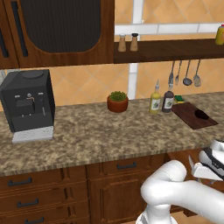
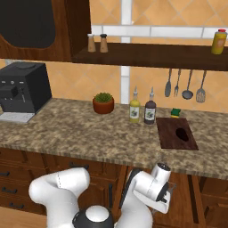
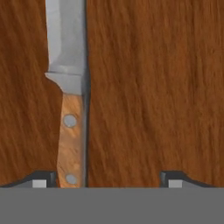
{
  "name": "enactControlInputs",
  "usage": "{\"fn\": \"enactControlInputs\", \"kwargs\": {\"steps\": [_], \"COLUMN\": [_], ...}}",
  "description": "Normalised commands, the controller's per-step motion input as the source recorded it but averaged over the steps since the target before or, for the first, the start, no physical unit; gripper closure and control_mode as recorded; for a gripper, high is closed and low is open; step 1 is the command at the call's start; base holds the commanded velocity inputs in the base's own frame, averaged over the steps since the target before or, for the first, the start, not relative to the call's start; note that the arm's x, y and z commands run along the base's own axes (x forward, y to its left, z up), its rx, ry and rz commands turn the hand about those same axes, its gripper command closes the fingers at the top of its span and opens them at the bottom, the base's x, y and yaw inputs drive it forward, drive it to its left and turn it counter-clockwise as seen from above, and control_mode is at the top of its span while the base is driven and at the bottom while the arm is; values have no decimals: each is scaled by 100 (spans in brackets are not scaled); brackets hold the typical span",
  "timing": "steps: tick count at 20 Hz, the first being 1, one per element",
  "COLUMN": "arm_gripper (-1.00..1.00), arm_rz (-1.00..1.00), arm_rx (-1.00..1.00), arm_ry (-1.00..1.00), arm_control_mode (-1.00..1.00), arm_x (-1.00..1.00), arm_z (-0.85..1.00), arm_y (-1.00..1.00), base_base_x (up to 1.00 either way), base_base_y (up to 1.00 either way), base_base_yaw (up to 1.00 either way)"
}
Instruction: Place the appropriate cutting tool for cutting the avocado skin on the cutting board.
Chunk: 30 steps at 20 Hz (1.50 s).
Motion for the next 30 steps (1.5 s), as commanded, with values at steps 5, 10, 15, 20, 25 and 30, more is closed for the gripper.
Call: {"fn": "enactControlInputs", "kwargs": {"steps": [5,10,15,20,25,30], "arm_gripper": [-100,-100,-100,100,100,100], "arm_rz": [0,0,0,0,0,0], "arm_rx": [0,0,-2,-7,-8,-1], "arm_ry": [-1,-3,-5,-3,0,0], "arm_control_mode": [-100,-100,-100,-100,-100,-100], "arm_x": [0,-22,-8,0,0,0], "arm_z": [-14,-2,-5,-24,-33,-34], "arm_y": [6,21,27,20,-5,0], "base_base_x": [0,0,0,0,0,0], "base_base_y": [0,0,0,0,0,0], "base_base_yaw": [0,0,0,0,0,0]}}
